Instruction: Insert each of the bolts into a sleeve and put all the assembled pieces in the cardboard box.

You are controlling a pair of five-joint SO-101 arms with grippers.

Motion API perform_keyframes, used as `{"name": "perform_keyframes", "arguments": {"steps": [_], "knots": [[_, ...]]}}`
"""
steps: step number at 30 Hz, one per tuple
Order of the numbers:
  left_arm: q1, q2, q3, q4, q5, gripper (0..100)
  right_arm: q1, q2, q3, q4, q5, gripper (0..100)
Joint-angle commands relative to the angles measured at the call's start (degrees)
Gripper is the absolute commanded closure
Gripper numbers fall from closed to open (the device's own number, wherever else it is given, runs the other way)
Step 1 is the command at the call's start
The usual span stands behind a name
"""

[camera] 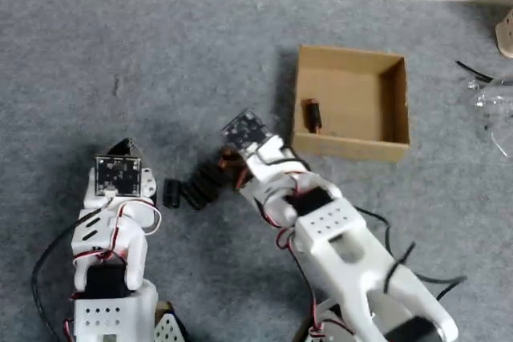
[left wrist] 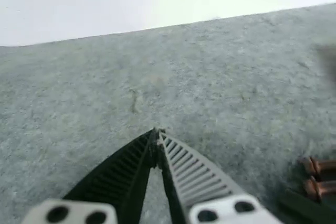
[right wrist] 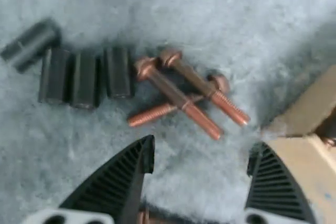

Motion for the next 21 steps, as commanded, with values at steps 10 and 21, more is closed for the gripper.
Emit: {"name": "perform_keyframes", "arguments": {"steps": [10, 21], "knots": [[-1.10, 0.22, 1.27, -1.67, 0.62, 99, -1.19, 22.64, -20.97, 1.98, 2.37, 74.3], [-0.92, 0.13, 1.27, -1.67, 0.62, 99, -3.03, 37.23, -33.01, 10.42, 5.98, 74.3]]}}
